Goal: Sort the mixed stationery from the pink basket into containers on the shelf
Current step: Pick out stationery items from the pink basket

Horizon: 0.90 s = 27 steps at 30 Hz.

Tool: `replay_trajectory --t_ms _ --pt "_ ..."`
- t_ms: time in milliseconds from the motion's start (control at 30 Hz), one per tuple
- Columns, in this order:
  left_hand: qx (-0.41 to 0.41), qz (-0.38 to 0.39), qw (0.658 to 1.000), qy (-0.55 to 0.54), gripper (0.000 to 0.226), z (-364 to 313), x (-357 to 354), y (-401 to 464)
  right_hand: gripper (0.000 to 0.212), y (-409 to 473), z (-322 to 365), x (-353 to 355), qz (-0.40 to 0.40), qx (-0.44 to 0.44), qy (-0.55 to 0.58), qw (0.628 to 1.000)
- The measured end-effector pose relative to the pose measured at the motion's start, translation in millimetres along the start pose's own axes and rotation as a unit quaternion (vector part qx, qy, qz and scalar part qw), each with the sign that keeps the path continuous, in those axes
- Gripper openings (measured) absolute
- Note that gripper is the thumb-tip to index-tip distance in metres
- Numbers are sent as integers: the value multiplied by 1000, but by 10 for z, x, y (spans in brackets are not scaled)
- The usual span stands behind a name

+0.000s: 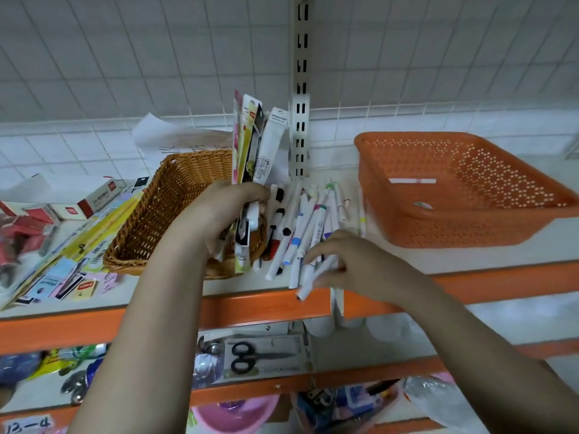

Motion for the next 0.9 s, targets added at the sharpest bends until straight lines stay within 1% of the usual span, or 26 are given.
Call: replay_trajectory --t_ms 100,133,167,233,300,367,400,433,467,500,533,567,600,633,667,700,733,767,800,833,867,900 --pt "5 -1 1000 -4 17 85 33 8 19 118 -163 109 -136 -18 3 991" --pt "6 0 1000 -8 16 113 43 16 17 161 -202 159 -157 -23 -2 987" --pt "8 5 1000 -11 13 147 66 31 16 216 -250 204 -167 -31 -3 985" --pt "15 11 1000 -25 6 189 108 62 17 307 -317 269 -156 -61 0 986" --pt "35 10 999 -26 7 234 159 113 21 366 -356 286 -146 -95 -16 985" --pt "46 32 998 -8 7 279 206 141 23 365 -350 300 -145 -113 -51 982" --pt "50 42 998 2 4 296 217 147 23 344 -306 327 -151 -117 -80 978" --pt "54 50 997 13 5 300 225 133 24 322 -230 373 -174 -108 -104 973" --pt "56 49 997 13 6 280 212 121 26 307 -124 440 -208 -86 -101 969" --pt "41 37 998 22 7 254 190 101 30 289 16 504 -240 -61 -49 968" --pt "11 16 999 44 7 213 165 59 43 285 194 545 -240 -38 45 969" --pt "-30 3 997 73 8 166 129 -29 57 329 389 546 -194 -13 164 967" --pt "-64 -2 993 104 9 97 80 -126 61 389 584 512 -134 14 271 953" --pt "-90 11 988 126 9 51 33 -214 54 468 723 452 -91 37 343 934" --pt "-103 24 984 145 8 -6 8 -296 42 558 830 410 -80 53 391 916" --pt "-106 34 982 150 13 -32 33 -334 31 642 931 400 -92 54 417 903" --pt "-103 34 981 158 24 -62 108 -382 25 723 1024 397 -111 49 439 890" --pt "-105 24 981 163 34 -78 250 -415 19 806 1119 390 -122 38 463 877" --pt "-111 4 981 160 39 -116 406 -465 14 890 1235 369 -110 31 494 862" --pt "-122 -18 982 146 41 -150 592 -510 10 980 1385 353 -82 38 525 846" --pt "-124 -52 983 126 40 -183 783 -555 12 1108 1566 346 -58 46 544 836" --pt "-126 -92 982 110 37 -191 997 -574 23 1225 1766 349 -42 48 546 836"
Point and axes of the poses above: each hand's wrist, its own y-axis towards the middle knuckle, its own x-axis out of the back of the hand, z = x × y, the point moved 4 cm from there along y, towards the middle knuckle, and after that the axes turned 4 degrees about -x, right-handed, at the moved point
